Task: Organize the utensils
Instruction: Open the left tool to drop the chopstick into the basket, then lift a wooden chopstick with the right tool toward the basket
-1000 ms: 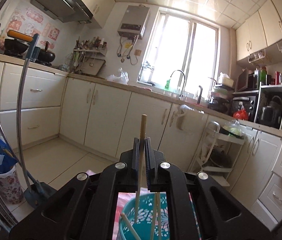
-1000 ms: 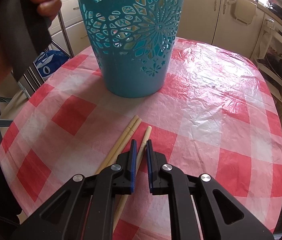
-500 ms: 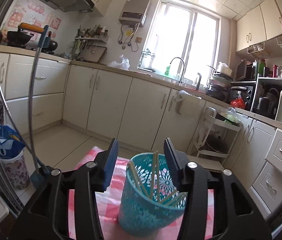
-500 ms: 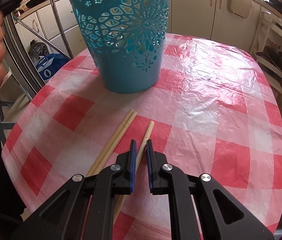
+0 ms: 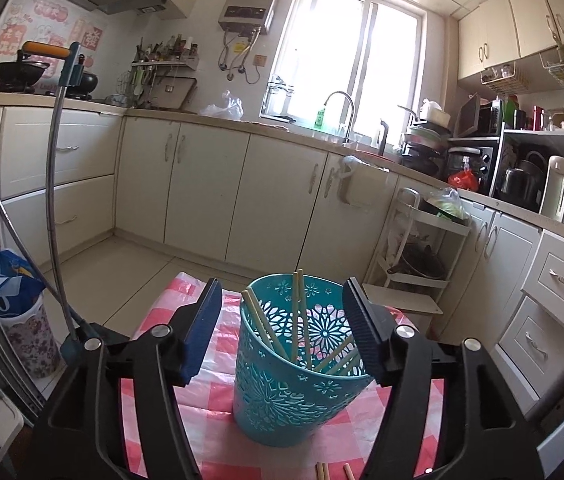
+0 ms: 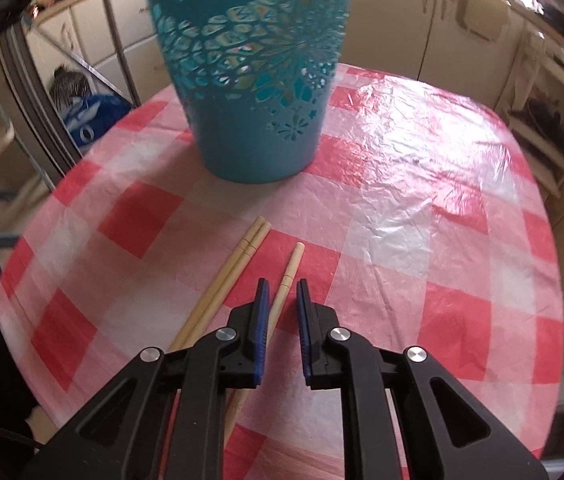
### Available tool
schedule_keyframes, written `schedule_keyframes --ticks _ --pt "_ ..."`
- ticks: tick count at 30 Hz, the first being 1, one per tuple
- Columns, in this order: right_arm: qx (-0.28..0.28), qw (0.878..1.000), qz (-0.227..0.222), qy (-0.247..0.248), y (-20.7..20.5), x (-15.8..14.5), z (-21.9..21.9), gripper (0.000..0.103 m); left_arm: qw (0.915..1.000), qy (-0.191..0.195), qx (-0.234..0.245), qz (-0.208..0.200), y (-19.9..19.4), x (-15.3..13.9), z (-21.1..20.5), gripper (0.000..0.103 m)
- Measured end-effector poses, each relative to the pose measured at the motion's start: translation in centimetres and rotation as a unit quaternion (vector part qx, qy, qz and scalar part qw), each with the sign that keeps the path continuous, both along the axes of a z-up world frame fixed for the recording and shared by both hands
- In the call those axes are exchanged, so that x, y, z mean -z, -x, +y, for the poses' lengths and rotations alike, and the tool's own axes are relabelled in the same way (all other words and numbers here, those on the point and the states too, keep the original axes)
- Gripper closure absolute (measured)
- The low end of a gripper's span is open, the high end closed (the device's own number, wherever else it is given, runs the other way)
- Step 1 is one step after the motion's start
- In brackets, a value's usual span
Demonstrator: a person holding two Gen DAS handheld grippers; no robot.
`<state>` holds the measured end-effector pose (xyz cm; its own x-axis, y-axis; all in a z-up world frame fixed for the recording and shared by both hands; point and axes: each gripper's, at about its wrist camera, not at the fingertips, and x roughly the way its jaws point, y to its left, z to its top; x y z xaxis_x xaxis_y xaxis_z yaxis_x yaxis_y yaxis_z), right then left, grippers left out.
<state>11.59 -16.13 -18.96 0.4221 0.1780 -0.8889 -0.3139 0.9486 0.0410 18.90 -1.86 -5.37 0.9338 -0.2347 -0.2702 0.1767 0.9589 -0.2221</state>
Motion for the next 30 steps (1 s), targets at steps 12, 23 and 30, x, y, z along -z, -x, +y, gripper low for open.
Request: schedule_keyframes --ticks 12,23,30 --pt "0.093 0.972 -0.078 -0.204 -0.1 -5.5 -7.9 0.097 0.9997 0.009 -0.021 -0.003 0.2 -0.1 0.6 0.034" --pt "0.218 0.833 -0.210 -0.462 -1.6 -11.3 -11.8 0.097 0.9923 0.006 -0.067 -0.104 3.6 -2.4 0.6 0.032" --pt "0.273 0.760 -0.289 -0.513 -2.9 -13.9 -12.8 0.097 0.9904 0.014 -0.078 -0.114 3.1 -3.0 1.3 0.031"
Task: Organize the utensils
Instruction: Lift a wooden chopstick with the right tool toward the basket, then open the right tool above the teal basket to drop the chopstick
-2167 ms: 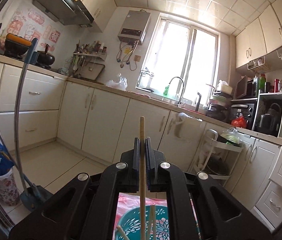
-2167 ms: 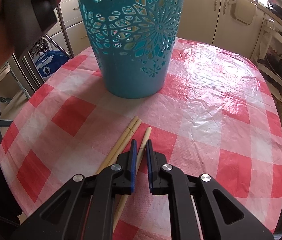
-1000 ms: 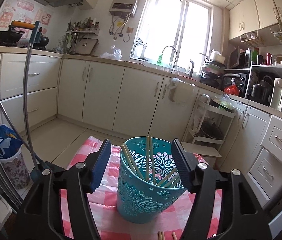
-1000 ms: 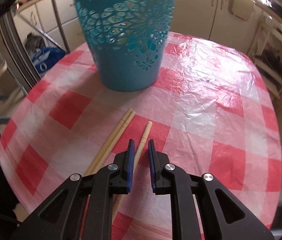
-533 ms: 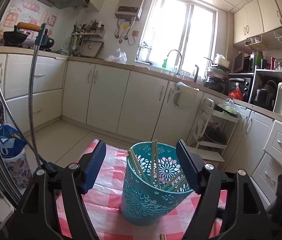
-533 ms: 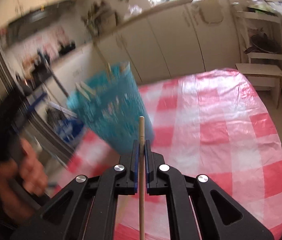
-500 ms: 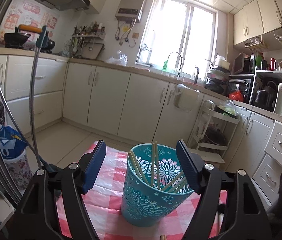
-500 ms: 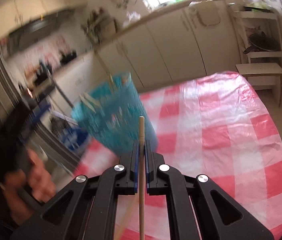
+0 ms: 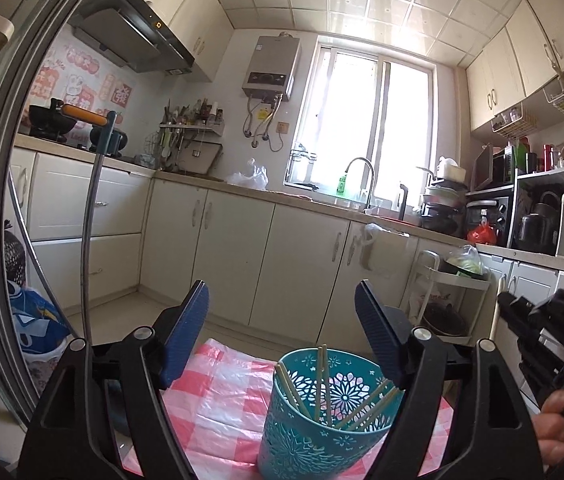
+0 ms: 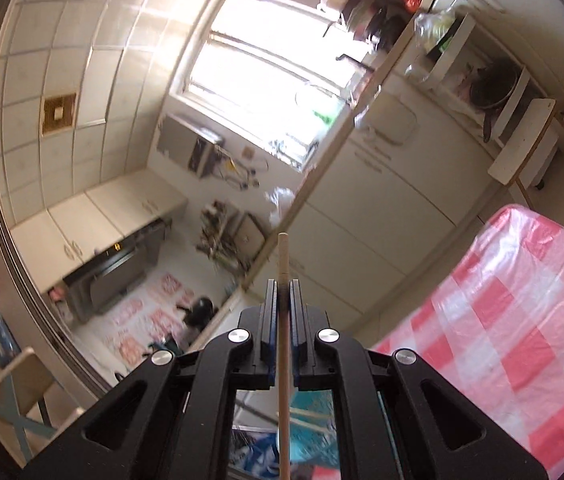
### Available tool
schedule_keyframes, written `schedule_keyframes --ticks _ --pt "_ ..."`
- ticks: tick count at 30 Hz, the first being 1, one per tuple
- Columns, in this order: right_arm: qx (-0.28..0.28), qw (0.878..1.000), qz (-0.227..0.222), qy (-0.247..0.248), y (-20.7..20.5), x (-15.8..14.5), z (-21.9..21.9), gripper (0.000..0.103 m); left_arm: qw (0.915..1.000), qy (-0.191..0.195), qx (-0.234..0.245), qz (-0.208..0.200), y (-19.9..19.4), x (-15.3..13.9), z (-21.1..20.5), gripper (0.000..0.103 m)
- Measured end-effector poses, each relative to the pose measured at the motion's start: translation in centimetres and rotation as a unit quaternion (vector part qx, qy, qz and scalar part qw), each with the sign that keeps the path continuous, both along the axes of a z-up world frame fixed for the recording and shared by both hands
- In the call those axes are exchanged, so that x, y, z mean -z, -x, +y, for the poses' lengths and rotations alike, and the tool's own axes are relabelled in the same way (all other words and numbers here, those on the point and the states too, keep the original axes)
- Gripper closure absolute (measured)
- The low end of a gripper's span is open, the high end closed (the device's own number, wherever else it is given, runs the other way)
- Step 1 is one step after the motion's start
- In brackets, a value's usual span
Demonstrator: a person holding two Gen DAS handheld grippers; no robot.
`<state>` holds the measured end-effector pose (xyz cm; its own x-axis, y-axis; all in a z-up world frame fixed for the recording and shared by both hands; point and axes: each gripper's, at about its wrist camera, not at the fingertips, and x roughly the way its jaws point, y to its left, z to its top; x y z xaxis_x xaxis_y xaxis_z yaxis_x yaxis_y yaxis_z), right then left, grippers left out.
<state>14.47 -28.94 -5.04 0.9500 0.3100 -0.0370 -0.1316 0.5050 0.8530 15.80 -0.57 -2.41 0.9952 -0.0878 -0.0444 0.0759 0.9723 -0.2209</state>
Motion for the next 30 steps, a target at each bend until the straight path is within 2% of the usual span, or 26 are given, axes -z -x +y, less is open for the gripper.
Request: schedule_keyframes --ticks 3,7,11,15,19,22,25,30 --pt "0.026 0.999 -0.019 -0.001 -0.6 -0.8 0.2 0.097 1.0000 0.005 -0.001 0.002 -0.7 -0.1 0.0 0.031" --pt "0.065 0.997 -0.027 0.023 -1.7 -1.4 1.4 0.097 0.9999 0.010 0.000 0.006 -1.3 0.0 0.1 0.030" --pt "0.103 0.994 -0.021 0.036 -2.3 -0.9 2.4 0.097 0.9998 0.016 -0.003 0.010 -1.6 0.3 0.2 0.029" --pt "0.126 0.989 -0.008 0.081 -3.4 -0.1 4.1 0.096 0.9998 0.016 -0.007 0.012 -1.7 0.3 0.5 0.029" --pt "0.094 0.982 0.007 0.165 -4.6 0.6 7.0 0.095 0.9997 0.015 -0.009 0.014 -1.9 0.1 1.0 0.027" --pt "0.053 0.977 0.022 0.207 -5.1 1.6 8.8 0.094 0.9997 0.017 -0.010 0.017 -1.9 0.0 1.5 0.026" --pt "0.006 0.968 0.041 0.246 -4.7 2.6 9.9 0.086 0.9995 0.019 -0.009 0.024 -2.0 0.0 2.1 0.024" --pt "-0.034 0.957 0.047 0.285 -1.9 2.1 9.3 0.074 0.9983 0.020 -0.007 0.055 -2.6 0.5 3.0 0.023"
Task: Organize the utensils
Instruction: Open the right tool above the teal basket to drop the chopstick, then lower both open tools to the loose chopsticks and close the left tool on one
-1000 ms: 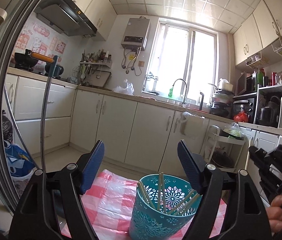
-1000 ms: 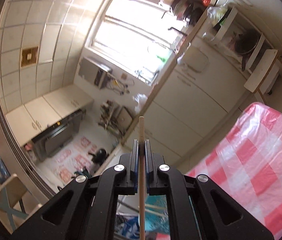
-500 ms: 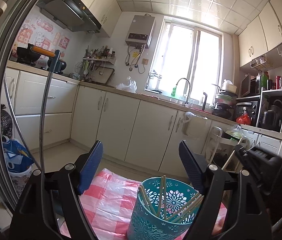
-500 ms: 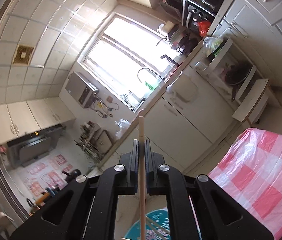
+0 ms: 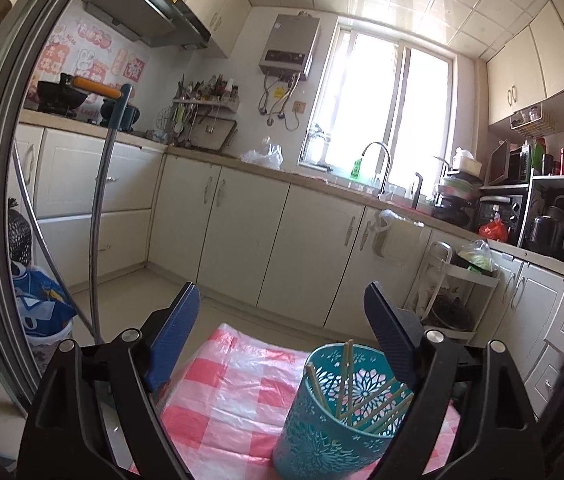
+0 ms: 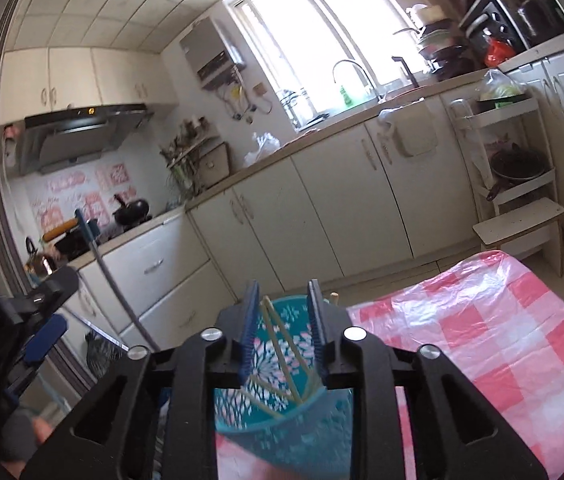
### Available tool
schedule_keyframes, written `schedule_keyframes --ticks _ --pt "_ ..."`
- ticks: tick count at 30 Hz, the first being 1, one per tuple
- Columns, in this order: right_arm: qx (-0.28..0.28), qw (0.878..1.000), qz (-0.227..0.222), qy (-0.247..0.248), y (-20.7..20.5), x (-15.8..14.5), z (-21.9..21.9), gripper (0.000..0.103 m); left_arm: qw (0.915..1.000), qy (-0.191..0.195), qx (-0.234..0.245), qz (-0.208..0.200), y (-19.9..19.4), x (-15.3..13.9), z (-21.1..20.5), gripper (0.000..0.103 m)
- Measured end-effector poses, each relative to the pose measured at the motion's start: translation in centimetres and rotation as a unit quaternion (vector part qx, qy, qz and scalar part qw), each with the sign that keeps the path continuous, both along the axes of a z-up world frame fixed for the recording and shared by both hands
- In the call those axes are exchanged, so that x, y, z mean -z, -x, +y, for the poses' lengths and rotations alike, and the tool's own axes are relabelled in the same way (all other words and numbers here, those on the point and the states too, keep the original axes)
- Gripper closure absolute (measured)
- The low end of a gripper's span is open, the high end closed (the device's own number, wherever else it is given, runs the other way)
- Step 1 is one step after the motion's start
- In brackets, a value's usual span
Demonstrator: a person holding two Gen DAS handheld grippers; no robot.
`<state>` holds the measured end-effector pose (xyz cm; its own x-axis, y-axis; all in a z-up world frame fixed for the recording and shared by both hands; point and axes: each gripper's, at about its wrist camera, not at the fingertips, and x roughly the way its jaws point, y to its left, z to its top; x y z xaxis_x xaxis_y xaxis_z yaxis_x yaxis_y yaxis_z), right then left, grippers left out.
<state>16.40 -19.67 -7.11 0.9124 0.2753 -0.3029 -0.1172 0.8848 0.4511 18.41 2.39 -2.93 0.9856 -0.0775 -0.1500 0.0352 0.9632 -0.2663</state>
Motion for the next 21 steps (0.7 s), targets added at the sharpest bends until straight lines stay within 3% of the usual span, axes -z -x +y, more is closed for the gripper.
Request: schedule_keyframes --ticks 4,7,14,21 --pt "-0.030 0.998 0.034 0.035 2.3 -0.2 -0.8 0.065 0.9997 -0.003 0.005 0.023 -0.2 0.7 0.1 0.023" --pt "-0.066 0.993 0.087 0.052 3.3 1.0 -1.1 0.065 0.9994 -0.015 0.010 0.031 0.0 0.9 -0.3 0.022" --pt "-0.130 0.963 0.205 0.121 5.8 6.0 0.4 0.065 0.9963 -0.055 0.033 0.057 0.9 2.4 -2.2 0.019" --pt "-0.168 0.935 0.240 0.202 8.0 8.9 2.7 0.063 0.9843 -0.138 0.068 0.086 0.8 4.4 -4.3 0.015"
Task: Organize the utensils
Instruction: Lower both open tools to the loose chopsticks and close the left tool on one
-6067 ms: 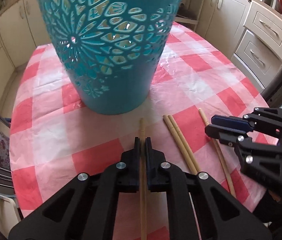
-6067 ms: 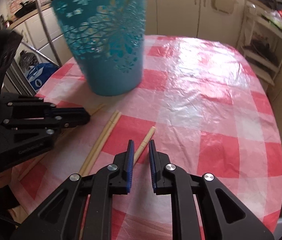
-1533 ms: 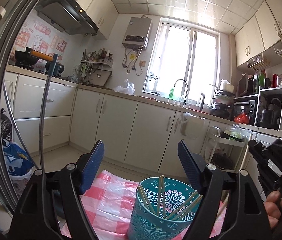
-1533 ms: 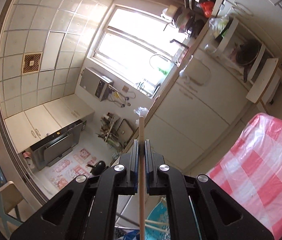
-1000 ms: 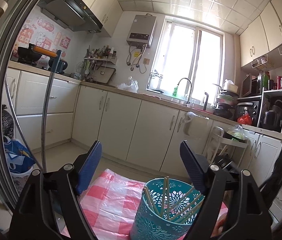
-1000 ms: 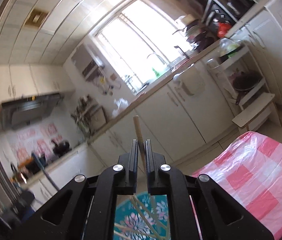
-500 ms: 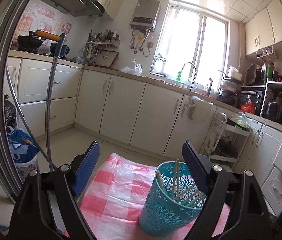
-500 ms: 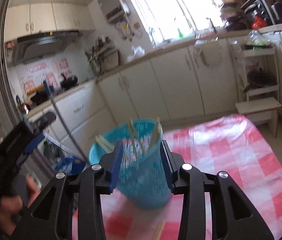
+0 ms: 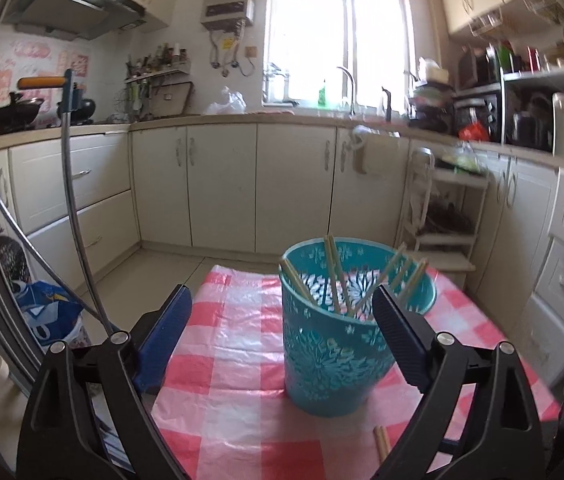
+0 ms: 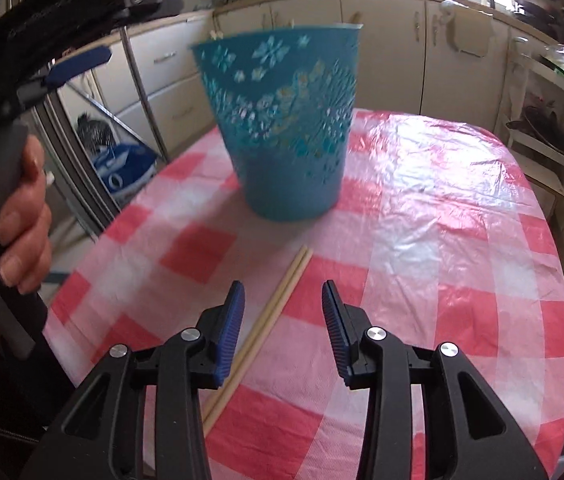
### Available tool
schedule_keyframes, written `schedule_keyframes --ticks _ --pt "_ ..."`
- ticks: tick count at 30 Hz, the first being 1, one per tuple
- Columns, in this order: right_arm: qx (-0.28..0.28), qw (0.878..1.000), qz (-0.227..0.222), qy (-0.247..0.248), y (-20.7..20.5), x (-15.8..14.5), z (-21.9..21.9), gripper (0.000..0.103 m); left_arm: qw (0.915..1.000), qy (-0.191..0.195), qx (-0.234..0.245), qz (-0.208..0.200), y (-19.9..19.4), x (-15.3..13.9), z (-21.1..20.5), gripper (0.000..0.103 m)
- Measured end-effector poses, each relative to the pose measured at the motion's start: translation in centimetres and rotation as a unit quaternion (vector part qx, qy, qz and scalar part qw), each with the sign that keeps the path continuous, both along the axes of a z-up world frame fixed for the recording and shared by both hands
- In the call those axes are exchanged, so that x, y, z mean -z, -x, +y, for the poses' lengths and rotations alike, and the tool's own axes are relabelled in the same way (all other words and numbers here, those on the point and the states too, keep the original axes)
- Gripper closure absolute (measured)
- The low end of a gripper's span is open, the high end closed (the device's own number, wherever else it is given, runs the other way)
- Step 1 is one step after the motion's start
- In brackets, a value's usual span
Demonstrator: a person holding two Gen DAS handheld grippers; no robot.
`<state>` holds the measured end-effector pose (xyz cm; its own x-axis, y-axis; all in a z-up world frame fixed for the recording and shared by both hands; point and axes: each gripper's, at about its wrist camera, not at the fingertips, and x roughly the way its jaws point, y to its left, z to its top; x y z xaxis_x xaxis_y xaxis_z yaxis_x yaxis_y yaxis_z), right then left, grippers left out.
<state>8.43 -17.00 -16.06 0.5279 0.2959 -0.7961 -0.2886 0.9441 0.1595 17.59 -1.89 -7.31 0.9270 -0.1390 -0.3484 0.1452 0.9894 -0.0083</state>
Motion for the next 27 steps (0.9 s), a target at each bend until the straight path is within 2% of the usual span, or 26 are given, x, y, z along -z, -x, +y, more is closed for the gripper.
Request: schedule_keyframes --ticks 8,15,18,20,22,25,27 --pt "0.003 0.999 0.033 0.026 -0.1 2.1 0.3 0.063 0.9959 -0.064 0.026 0.059 -1.1 2.1 -1.1 0.014" --pt "0.013 0.999 0.037 0.024 -0.4 2.7 0.2 0.063 0.9870 -0.090 0.046 0.125 -2.4 4.1 -2.0 0.014" --pt "0.012 0.999 0.037 0.030 -0.5 2.9 0.5 0.064 0.9810 -0.099 0.060 0.156 -2.8 5.4 -2.6 0.014" --pt "-0.001 0.998 0.034 0.050 -0.5 2.9 0.9 0.076 0.9751 -0.101 0.073 0.183 -3.1 6.5 -3.1 0.014" --pt "-0.020 0.997 0.038 0.059 -0.5 2.8 0.9 0.082 0.9680 -0.100 0.088 0.213 -3.4 7.6 -3.8 0.014" --pt "-0.031 0.996 0.051 0.065 -0.8 2.8 -0.1 0.083 0.9557 -0.095 0.110 0.256 -3.6 9.3 -4.9 0.014" --pt "-0.037 0.996 0.054 0.068 -0.9 2.8 -0.7 0.083 0.9504 -0.096 0.122 0.269 -3.4 10.1 -5.7 0.014"
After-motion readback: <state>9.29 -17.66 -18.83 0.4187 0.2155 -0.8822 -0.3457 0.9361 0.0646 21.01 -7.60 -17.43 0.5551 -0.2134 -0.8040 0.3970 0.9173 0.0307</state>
